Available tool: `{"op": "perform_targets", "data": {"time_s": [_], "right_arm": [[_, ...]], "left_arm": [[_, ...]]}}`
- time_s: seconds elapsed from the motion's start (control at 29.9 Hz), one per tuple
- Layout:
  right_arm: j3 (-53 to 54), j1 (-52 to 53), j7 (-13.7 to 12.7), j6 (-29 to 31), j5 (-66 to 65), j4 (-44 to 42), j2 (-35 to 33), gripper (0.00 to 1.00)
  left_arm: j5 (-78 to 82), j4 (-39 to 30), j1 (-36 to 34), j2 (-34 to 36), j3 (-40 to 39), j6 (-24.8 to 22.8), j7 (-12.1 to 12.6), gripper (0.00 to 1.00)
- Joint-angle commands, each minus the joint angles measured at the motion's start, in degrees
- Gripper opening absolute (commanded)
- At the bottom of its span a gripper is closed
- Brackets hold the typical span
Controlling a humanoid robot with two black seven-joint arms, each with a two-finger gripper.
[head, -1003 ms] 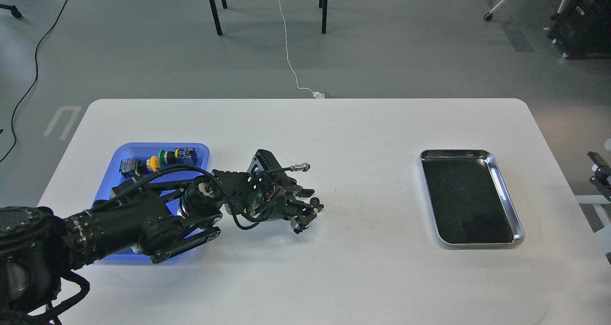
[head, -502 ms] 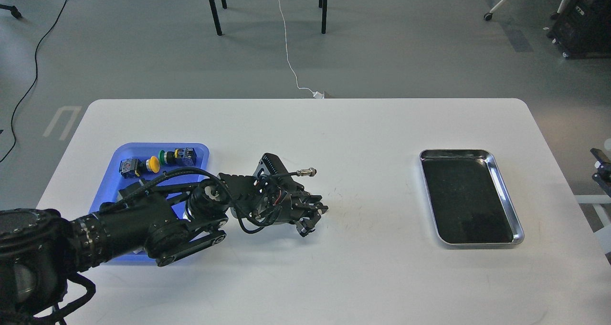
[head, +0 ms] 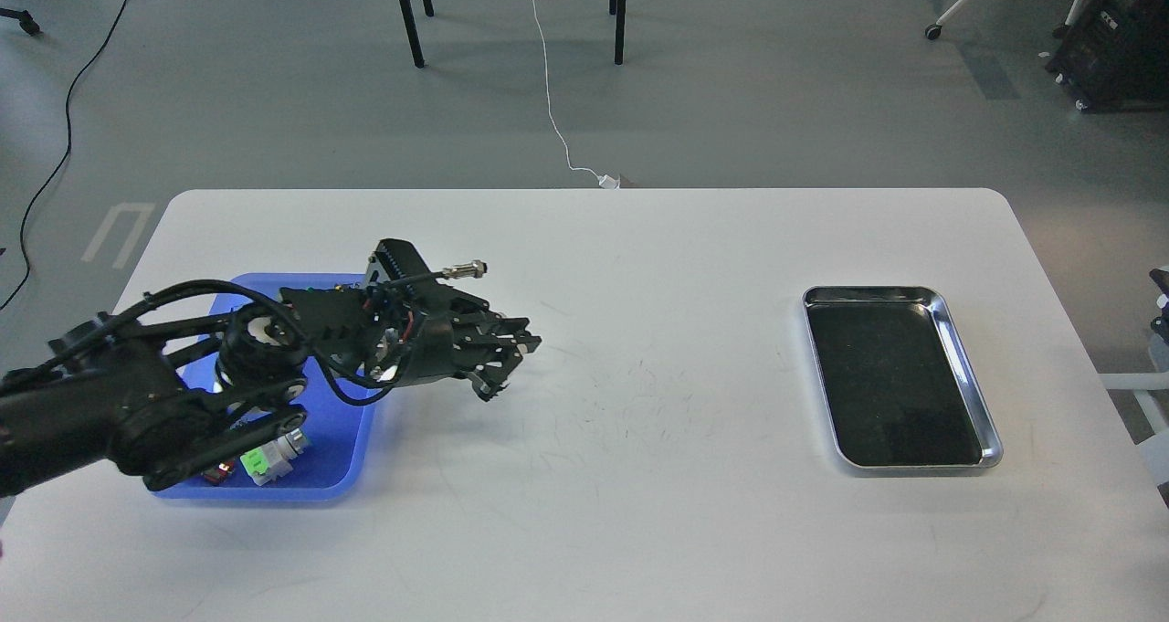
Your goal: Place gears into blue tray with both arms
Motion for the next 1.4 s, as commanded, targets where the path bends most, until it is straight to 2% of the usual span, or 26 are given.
{"op": "perform_targets", "data": {"time_s": [0.0, 0.1, 0.23, 0.47, 0.6, 0.8, 0.94, 1.07, 1.17, 1.37], "right_arm": [[0.00, 0.00, 0.00, 0.00, 0.00, -0.02, 0.05, 0.97], [0.00, -0.09, 0.00, 0.00, 0.00, -0.02, 0.05, 0.97], [0.27, 0.00, 0.00, 0.00, 0.00, -0.02, 0.14, 0.97], [0.71, 0.00, 0.00, 0.00, 0.00, 0.07, -0.03, 0.97], [0.71, 0.00, 0.00, 0.00, 0.00, -0.10, -0.38, 0.97], [0.71, -0.09, 0.00, 0.00, 0.00, 0.07, -0.83, 0.97], [1.67, 0.00, 0.00, 0.00, 0.00, -0.19, -0.65, 0.97], [4.13, 0.52, 0.00, 0.00, -0.09, -0.63, -0.39, 0.99], [5.62, 1.22, 0.00, 0.00, -0.09, -0.89, 0.75, 0.99], [12.56, 3.07, 0.00, 0.00, 0.00, -0.37, 6.11, 0.99]], "left_arm": [[-2.37, -2.37, 2.58, 11.27, 0.00, 2.25, -1.66, 0.16], [-2.82, -1.66, 5.58, 16.38, 0.17, 4.80, -3.77, 0.17], [-2.82, -0.70, 9.09, 18.41, 0.08, 5.25, -3.69, 0.18], [-2.90, 2.37, 10.50, 16.40, 0.17, 6.21, -3.16, 0.23], [-2.99, 4.31, 10.94, 14.02, 0.17, 6.21, -3.51, 0.39], [-5.44, 4.40, 11.21, 14.11, -0.71, 6.30, -3.34, 0.71], [-18.42, 4.84, 9.37, 14.28, -2.89, 6.21, -3.16, 0.86], [-41.16, 4.93, 8.75, 13.85, -11.41, 5.42, -3.25, 0.97], [-58.40, 4.40, 7.09, 13.15, -15.64, 5.42, -3.34, 0.98], [-87.41, 5.10, 2.95, 5.33, -20.74, 4.54, -3.34, 0.98]]}}
